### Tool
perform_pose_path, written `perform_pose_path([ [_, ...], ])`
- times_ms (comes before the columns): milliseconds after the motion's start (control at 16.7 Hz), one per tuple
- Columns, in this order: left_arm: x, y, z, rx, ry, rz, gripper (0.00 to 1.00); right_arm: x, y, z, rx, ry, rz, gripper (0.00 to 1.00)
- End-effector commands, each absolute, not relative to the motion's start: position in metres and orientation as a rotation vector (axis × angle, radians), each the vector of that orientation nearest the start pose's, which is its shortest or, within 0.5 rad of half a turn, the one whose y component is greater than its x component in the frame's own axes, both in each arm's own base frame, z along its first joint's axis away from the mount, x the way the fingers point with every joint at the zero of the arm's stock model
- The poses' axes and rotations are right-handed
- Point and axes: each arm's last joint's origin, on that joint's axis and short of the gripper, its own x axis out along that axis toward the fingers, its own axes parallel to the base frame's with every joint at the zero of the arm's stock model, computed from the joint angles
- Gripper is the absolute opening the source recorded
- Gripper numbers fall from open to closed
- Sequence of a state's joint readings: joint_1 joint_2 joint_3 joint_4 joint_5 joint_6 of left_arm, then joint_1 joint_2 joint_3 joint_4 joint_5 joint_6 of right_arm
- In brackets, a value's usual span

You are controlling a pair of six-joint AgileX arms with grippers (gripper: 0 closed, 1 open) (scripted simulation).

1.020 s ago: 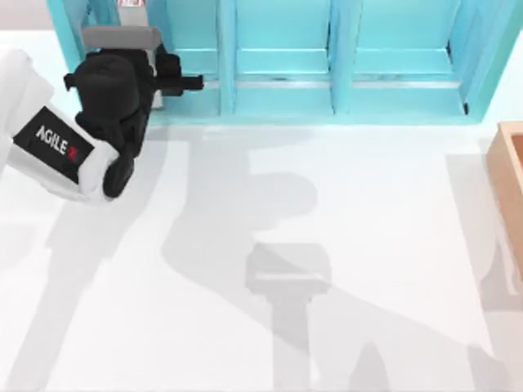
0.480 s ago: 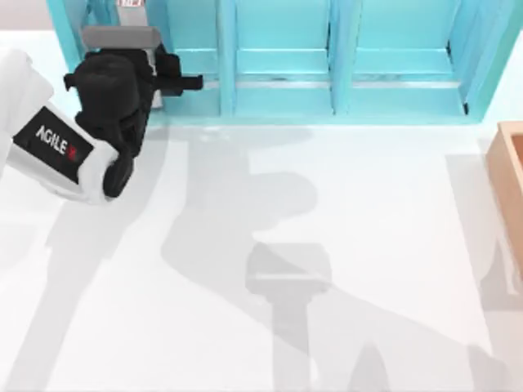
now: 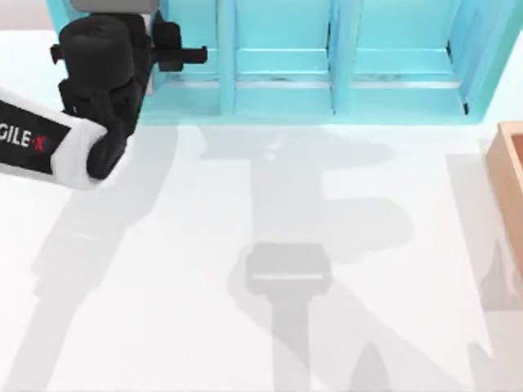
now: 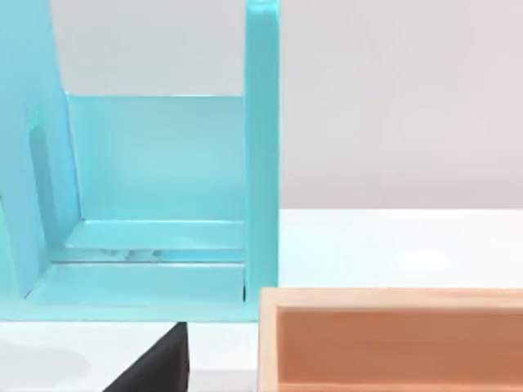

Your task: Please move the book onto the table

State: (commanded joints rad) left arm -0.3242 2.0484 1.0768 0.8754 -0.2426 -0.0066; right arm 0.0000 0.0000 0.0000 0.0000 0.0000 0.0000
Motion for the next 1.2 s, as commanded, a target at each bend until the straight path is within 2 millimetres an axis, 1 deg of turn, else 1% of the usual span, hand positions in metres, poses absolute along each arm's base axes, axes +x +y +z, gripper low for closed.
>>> perform_pose_path([
  [180, 0.371, -0.128, 0.208, 0.006, 0.094, -0.057, 0.00, 0.106, -0.001, 0.160, 0.000, 0.000, 0.000, 1.00],
  [360, 0.322, -0.123, 0.249, 0.003, 0.085, -0.056, 0.00, 0.106, -0.001, 0.160, 0.000, 0.000, 0.000, 1.00],
  [480, 0.292, -0.118, 0.266, 0.002, 0.082, -0.054, 0.00, 0.106, -0.001, 0.160, 0.000, 0.000, 0.000, 1.00],
  [600, 0.269, -0.113, 0.274, 0.004, 0.086, -0.053, 0.00, 0.106, -0.001, 0.160, 0.000, 0.000, 0.000, 1.00],
  [660, 0.261, -0.111, 0.276, 0.006, 0.090, -0.052, 0.00, 0.106, -0.001, 0.160, 0.000, 0.000, 0.000, 1.00],
  [780, 0.251, -0.110, 0.278, 0.008, 0.094, -0.052, 0.00, 0.106, -0.001, 0.160, 0.000, 0.000, 0.000, 1.00],
  [840, 0.250, -0.109, 0.278, 0.009, 0.095, -0.052, 0.00, 0.106, -0.001, 0.160, 0.000, 0.000, 0.000, 1.00],
  [1200, 0.252, -0.110, 0.277, 0.003, 0.099, -0.048, 0.00, 0.106, -0.001, 0.160, 0.000, 0.000, 0.000, 1.00],
])
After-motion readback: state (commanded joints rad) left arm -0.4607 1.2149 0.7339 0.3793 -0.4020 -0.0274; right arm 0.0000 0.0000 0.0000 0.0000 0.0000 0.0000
